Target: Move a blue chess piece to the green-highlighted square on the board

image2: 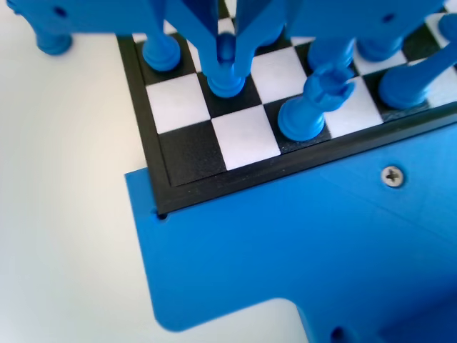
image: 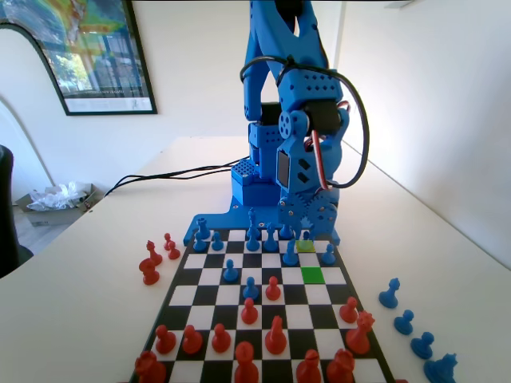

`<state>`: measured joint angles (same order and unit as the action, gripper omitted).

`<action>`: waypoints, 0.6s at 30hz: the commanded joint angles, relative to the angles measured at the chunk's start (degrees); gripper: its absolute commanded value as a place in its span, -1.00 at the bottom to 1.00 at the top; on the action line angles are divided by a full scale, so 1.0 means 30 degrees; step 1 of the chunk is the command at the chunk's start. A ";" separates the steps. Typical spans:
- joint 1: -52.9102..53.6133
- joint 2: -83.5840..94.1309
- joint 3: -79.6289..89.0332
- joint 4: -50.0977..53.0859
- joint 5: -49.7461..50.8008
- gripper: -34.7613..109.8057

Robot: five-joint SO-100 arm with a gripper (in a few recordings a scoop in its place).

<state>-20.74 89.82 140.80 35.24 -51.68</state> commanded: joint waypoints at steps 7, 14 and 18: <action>0.0293 0.1348 -0.1377 0.1348 -0.0146 -0.51; 0.0850 0.2432 -0.4189 0.3926 0.0439 -0.51; 0.0937 0.1816 -0.5947 0.4775 0.0645 -0.51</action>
<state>-17.58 93.34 129.90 46.85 -49.66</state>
